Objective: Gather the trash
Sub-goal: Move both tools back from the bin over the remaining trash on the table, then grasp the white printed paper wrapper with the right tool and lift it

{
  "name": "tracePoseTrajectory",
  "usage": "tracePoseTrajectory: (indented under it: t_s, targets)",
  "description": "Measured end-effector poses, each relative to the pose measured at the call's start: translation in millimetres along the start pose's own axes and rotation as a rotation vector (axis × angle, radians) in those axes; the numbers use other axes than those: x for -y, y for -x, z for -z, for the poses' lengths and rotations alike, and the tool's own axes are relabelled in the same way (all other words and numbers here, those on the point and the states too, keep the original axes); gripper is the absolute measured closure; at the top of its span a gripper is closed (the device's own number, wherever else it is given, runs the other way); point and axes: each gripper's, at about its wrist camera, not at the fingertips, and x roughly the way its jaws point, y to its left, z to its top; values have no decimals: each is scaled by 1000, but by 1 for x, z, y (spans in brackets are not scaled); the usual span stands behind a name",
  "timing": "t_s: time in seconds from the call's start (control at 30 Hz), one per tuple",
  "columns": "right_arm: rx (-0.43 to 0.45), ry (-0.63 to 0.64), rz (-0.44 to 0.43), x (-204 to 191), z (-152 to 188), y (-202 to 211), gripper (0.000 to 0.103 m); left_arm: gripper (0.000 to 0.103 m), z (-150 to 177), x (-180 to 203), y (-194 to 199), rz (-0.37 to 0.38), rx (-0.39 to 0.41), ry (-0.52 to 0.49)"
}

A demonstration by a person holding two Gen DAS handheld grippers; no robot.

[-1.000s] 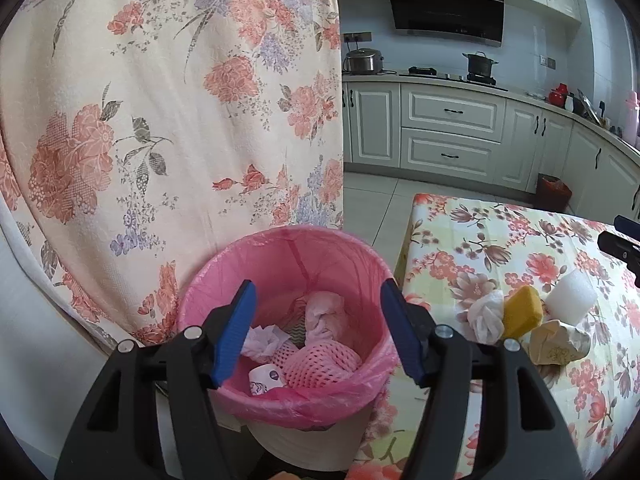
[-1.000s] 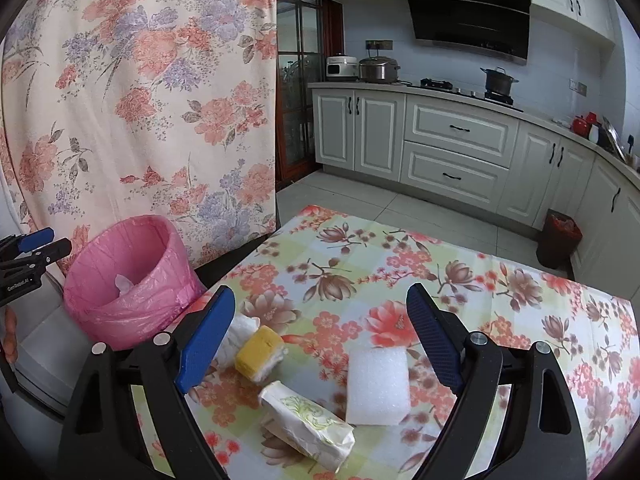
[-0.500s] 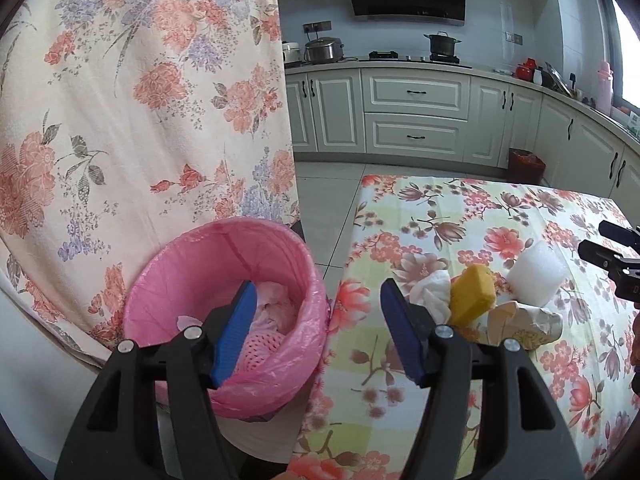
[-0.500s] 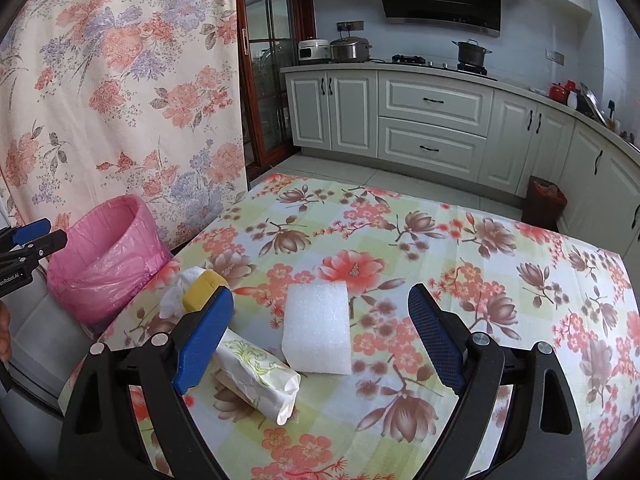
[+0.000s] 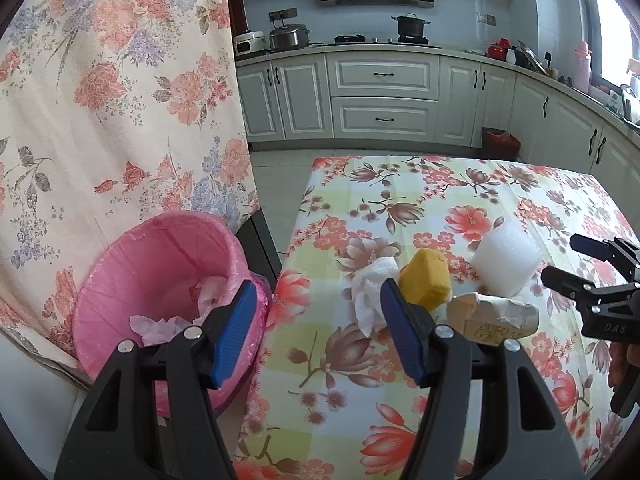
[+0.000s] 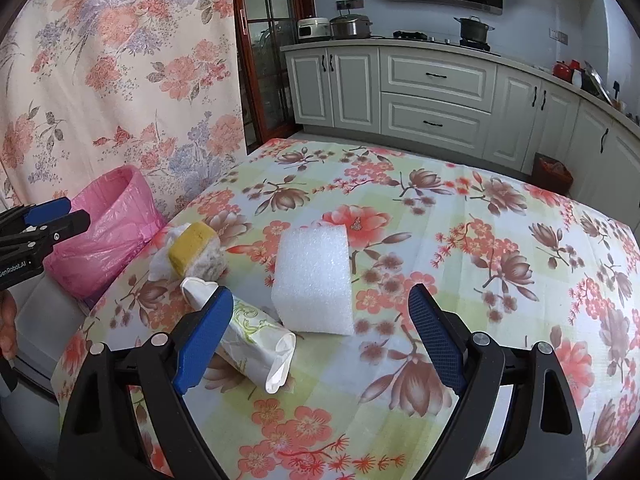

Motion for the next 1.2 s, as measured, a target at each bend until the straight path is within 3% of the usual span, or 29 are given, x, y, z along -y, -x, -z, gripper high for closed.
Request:
tracePoseTrajectory:
  t_s: [0.47,0.67,0.87,1.2]
  targets:
    - [-73,78,-68,-39,22,-23,23,41,0,13,-9,28,-14,-10]
    - [-112,117,-69,-48,22,-38,37,41,2,9,-13,29,-23,0]
    - [-154,117,-75,-48,27,-46,64,41,2,9,-17,36,-31,1]
    - [-140,109,-71,-43,29,-36,64,41,6,15,-25,51,-51,-4]
